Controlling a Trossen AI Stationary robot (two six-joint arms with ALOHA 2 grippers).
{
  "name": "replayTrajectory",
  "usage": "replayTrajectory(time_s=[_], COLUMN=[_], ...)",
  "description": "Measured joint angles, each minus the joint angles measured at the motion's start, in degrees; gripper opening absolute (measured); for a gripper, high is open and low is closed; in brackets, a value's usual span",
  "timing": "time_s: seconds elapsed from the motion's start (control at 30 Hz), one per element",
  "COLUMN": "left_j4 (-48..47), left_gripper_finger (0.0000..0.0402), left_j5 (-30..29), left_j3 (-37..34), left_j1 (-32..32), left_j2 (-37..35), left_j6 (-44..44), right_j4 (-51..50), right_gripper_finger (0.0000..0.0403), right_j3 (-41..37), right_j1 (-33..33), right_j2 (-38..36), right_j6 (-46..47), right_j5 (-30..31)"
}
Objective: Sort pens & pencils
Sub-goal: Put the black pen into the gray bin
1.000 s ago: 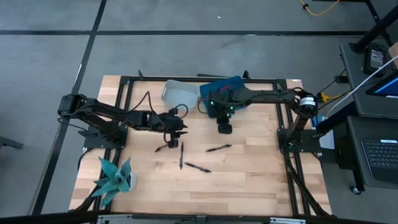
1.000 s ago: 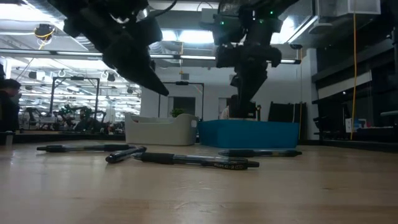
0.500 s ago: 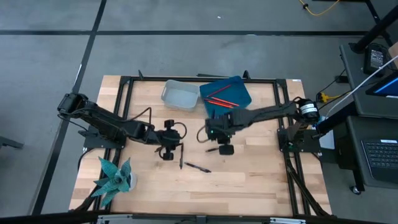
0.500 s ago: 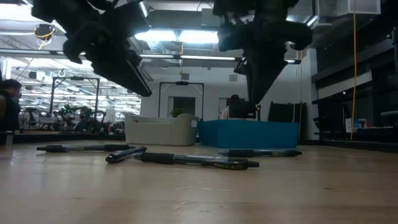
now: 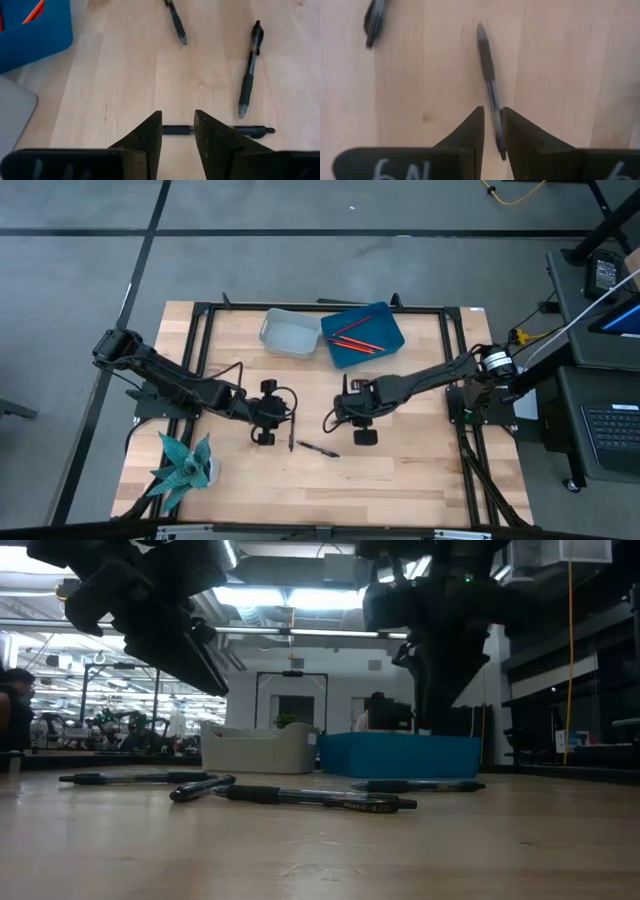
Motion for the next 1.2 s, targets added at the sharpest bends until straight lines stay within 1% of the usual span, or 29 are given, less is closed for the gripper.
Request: replayTrajectory(time_s=[0.07, 0.3, 0.6, 0.73, 0.83, 1.07, 1.2], left_j4=[0.0, -2.5, -3.2, -3.2, -3.4, -4.6, -4.7], left_gripper_finger=[0.0108, 0.0108, 0.0108, 0.0108, 0.0108, 0.0108, 0.0108], left_j5=[0.0, -1.1, -1.2, -1.2, -1.1, -1.1, -1.1], left_j3=[0.0, 0.0, 0.0, 0.0, 0.0, 0.0, 0.0], left_j1=[0.2, 0.2, 0.2, 0.2, 0.2, 0.2, 0.2], left_j2=[0.0, 0.0, 0.0, 0.0, 0.0, 0.0, 0.0], left_j6=[0.0, 0.0, -0.1, -0.1, -0.1, -0.1, -0.1], right_j4=[1.1, 4.2, 6.0, 7.1, 8.4, 8.3, 8.3], right_gripper_finger=[0.0071, 0.0071, 0.0071, 0.0071, 0.0071, 0.0071, 0.008], right_j3=[-1.0, -3.9, -4.0, -4.0, -4.0, -4.0, -4.0], right_j1=[0.0, 0.0, -0.2, -0.2, -0.2, -0.2, -0.2], right_j2=[0.0, 0.0, 0.0, 0.2, 0.2, 0.2, 0.2], right_j6=[0.2, 0.2, 3.3, 3.3, 3.2, 3.0, 2.9], right_j5=[1.3, 1.4, 1.4, 1.3, 0.1, -0.1, -0.1])
